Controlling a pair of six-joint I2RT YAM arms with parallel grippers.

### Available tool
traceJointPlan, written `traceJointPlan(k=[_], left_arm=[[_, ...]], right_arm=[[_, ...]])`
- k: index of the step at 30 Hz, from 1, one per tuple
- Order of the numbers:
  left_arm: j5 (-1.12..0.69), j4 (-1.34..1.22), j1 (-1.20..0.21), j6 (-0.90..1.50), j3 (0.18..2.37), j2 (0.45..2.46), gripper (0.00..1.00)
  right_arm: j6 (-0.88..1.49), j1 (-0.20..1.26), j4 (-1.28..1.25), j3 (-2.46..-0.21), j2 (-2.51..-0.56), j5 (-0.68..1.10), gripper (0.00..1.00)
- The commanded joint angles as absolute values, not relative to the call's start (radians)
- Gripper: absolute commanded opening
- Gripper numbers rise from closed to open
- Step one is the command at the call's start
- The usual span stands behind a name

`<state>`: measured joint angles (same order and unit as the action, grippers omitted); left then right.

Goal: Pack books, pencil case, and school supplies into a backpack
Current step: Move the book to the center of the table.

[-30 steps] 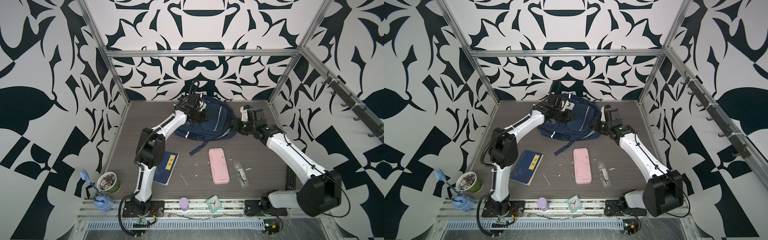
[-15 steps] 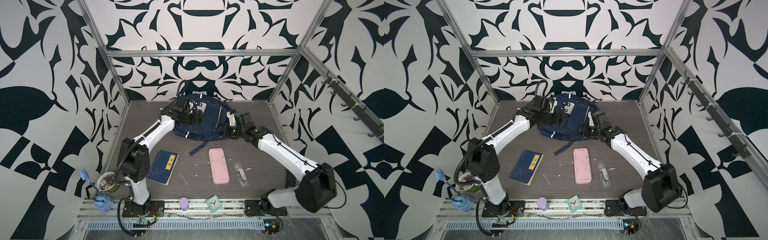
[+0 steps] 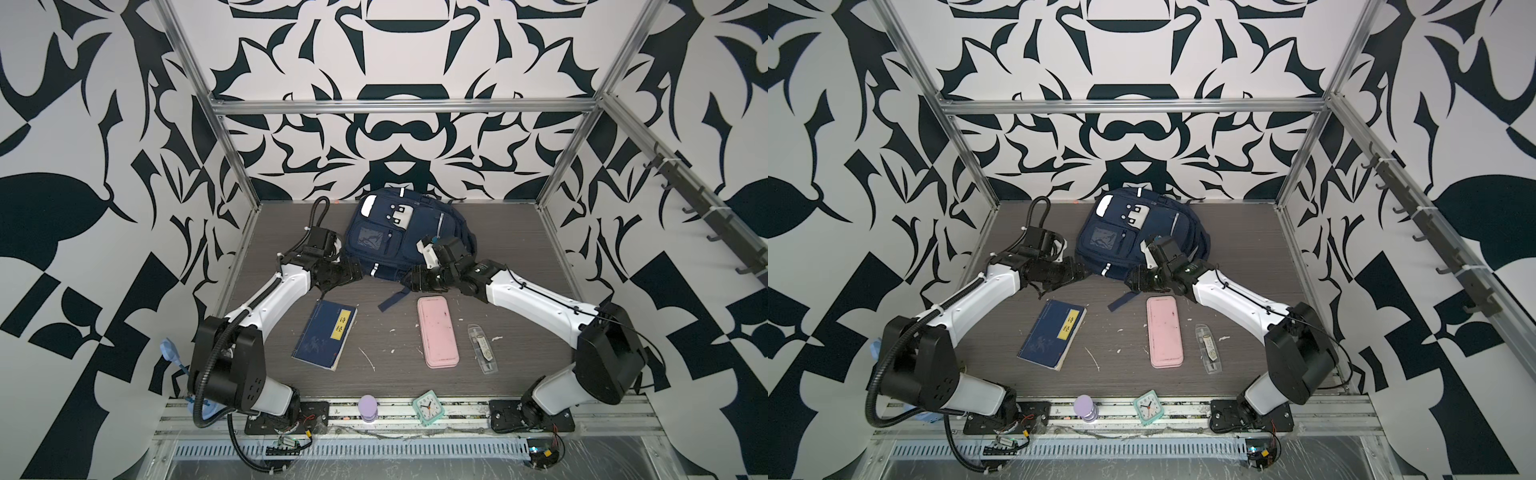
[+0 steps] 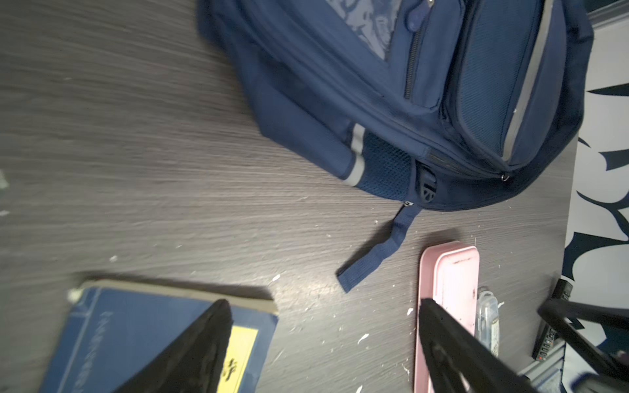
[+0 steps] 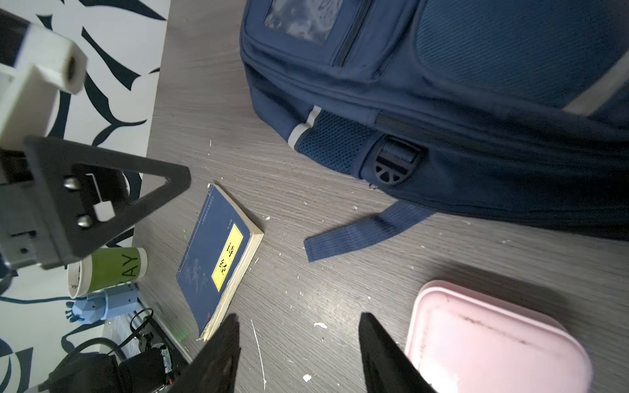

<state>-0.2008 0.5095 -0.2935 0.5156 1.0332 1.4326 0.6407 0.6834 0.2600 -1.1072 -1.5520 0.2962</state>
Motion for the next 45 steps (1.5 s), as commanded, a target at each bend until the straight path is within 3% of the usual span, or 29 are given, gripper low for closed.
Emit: traceJointPlan(k=[1,11,17,38,45], left_arm=[[-0.187,0.546,-0.254,0.51,0.999,1.386,0.89],[-0.06,0.51,-0.186,0.619,0.795,1.287,0.89],[-0.124,0.403,-0.073,0.716,0.664,1.258,0.89],[-0.23,0.257,-0.037,0.727,0.622,1.48,0.88],[-0.271,0.249,-0.039,0.735,0.607,1.446,0.88]], right_arm=[[0.665,0.73,0.208,-1.126,-1.584,0.307,0.59],[0.688,0.852,0.178,-1.202,-1.74,0.357,0.57],[0.687,0.907,0.181,-1.279,-1.855,0.383,0.56],[0.712,0.933,0.155,-1.484,-2.143,0.456,0.55],[0.749,0.921,0.174,-1.54,-2.201,0.443,0.44]])
